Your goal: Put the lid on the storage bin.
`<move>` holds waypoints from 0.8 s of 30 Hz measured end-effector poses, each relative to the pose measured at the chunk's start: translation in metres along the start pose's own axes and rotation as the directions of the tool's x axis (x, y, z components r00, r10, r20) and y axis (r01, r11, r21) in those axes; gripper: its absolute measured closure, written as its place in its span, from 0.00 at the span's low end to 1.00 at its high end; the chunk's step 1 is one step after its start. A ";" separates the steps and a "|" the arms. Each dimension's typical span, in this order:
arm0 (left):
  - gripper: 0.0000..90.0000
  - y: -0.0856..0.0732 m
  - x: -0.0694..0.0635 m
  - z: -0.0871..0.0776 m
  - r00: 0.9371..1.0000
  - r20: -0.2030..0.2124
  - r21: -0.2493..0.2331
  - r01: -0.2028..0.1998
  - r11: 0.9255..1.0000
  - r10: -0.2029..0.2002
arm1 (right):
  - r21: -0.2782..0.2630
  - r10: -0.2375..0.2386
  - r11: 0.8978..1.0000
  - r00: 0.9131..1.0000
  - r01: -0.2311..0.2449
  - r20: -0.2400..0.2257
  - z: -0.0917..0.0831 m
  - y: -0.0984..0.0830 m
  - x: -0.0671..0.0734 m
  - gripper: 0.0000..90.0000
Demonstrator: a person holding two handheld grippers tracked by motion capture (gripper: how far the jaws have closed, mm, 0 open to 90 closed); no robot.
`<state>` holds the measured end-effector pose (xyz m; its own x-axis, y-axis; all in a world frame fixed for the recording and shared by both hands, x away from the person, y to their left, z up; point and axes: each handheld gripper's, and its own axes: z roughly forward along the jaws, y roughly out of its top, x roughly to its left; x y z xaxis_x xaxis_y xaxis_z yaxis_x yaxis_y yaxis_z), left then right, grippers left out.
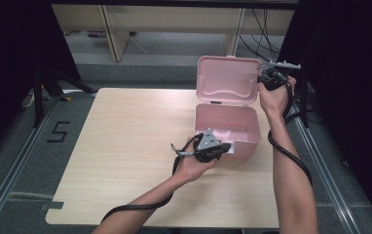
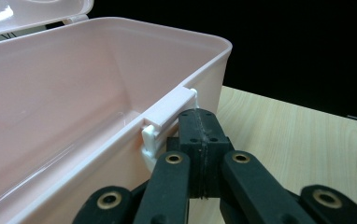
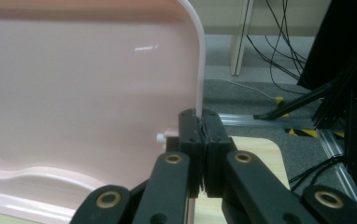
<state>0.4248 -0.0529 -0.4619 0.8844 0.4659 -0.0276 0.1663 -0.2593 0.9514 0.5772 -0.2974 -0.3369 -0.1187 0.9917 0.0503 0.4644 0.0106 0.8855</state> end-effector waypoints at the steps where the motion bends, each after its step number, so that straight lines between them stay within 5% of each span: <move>1: 1.00 0.000 0.000 0.000 1.000 0.000 0.000 0.000 1.000 0.000 | 0.000 0.000 1.000 1.000 0.000 -0.005 -0.001 0.000 0.000 1.00; 24: 1.00 0.001 0.000 0.000 1.000 0.001 0.005 0.000 1.000 0.000 | -0.070 -0.014 0.997 1.000 0.014 0.002 -0.013 -0.011 0.003 1.00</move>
<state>0.4250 -0.0534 -0.4614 0.8847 0.4654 -0.0276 0.1684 -0.2638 0.9498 0.5604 -0.2959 -0.3408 -0.1236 0.9916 0.0372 0.3998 0.0154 0.9165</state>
